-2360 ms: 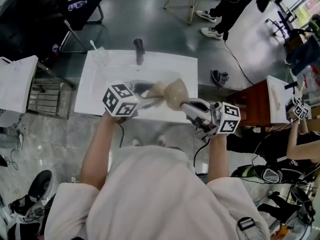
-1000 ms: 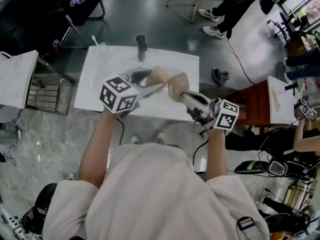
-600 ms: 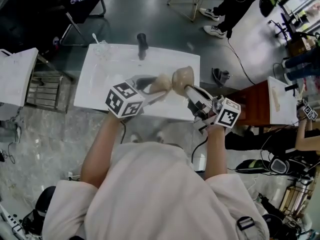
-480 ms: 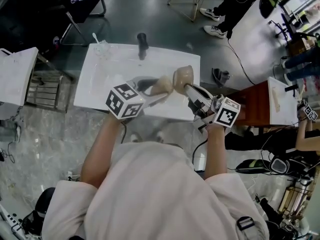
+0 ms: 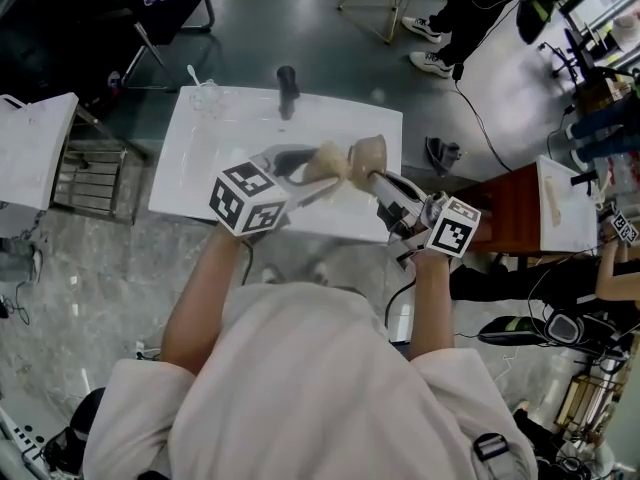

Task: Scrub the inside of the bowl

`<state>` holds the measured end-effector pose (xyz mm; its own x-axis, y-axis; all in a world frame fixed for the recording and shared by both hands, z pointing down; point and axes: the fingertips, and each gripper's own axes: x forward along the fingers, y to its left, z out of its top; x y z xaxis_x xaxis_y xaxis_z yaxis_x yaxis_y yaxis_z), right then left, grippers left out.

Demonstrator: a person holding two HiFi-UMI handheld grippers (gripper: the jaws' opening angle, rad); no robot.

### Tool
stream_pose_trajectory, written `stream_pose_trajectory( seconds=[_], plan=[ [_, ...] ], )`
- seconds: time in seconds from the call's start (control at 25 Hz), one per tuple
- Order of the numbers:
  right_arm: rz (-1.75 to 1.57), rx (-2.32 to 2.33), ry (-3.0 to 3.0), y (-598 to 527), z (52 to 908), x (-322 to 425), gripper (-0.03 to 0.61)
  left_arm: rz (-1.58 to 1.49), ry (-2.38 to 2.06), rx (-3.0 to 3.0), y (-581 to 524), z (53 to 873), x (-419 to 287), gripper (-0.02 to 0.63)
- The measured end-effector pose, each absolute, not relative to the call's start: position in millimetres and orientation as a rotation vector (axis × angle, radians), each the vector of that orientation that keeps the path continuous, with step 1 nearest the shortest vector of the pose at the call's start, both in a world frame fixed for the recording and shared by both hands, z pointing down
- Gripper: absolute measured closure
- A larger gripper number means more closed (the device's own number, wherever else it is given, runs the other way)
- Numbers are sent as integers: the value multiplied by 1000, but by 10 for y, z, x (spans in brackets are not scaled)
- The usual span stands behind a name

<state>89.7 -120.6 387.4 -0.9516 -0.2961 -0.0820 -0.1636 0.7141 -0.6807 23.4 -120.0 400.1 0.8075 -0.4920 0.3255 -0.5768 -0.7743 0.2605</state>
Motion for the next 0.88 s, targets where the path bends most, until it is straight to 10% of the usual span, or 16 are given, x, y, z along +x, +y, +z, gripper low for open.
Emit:
stream_pose_trajectory(
  seconds=[0.88],
  plan=[
    [-1055, -228, 2754, -1091, 3760, 817, 558, 234, -784, 2639, -1301, 3830, 130, 383]
  ],
)
